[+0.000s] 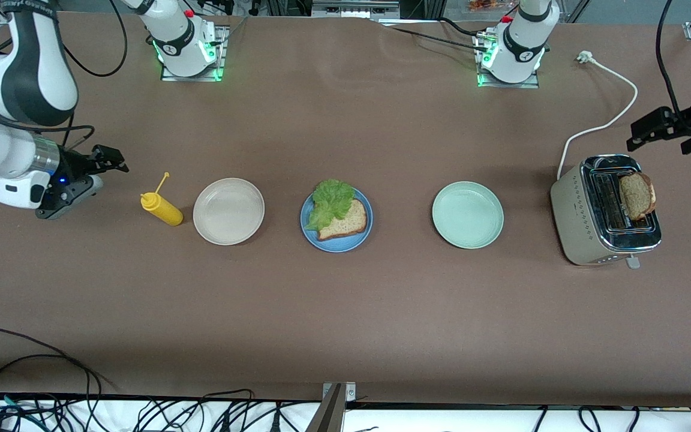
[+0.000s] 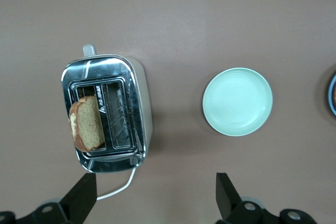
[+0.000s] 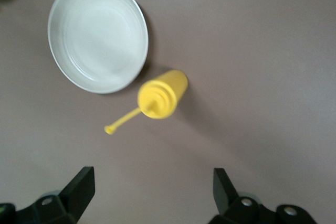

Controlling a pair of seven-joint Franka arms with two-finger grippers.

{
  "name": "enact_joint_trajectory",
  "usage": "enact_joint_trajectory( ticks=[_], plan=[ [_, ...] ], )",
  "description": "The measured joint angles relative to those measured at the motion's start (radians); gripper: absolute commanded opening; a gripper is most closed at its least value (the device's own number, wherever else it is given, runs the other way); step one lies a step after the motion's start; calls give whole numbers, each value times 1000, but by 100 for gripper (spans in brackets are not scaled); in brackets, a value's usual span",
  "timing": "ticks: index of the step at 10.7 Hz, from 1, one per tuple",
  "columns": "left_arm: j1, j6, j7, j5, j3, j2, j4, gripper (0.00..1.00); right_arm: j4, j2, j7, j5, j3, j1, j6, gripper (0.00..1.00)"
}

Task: Make sandwich in blue plate with both arms
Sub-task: 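Move the right gripper to the yellow bottle while the left gripper approaches the toaster, then grasp the yellow bottle with the right gripper and lift it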

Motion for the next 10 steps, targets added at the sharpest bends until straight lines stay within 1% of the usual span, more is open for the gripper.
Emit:
enact_joint_trajectory(
  ticks=[1,2,3,5,6,8,10],
  plan=[
    [0,35,36,0,31,7,-35,100,-13,9,-86,0,3,-34,15,100],
    [0,70,72,-1,71,13,-68,100,-21,24,-175,19,4,-62,31,100],
    [1,110,114,-5,118,18,-105,100,-26,50,-283,69,5,-91,42,100],
    [-14,217,172,-11,203,24,-191,99,-28,116,-535,208,6,-147,52,100],
    [-33,277,198,-22,250,30,-244,96,-28,155,-683,286,7,-180,56,100],
    [-44,350,273,-71,318,55,-318,90,-29,230,-932,415,8,-239,57,100],
    [-44,382,337,-120,356,108,-345,80,-28,311,-1204,567,8,-281,58,100]
  ],
)
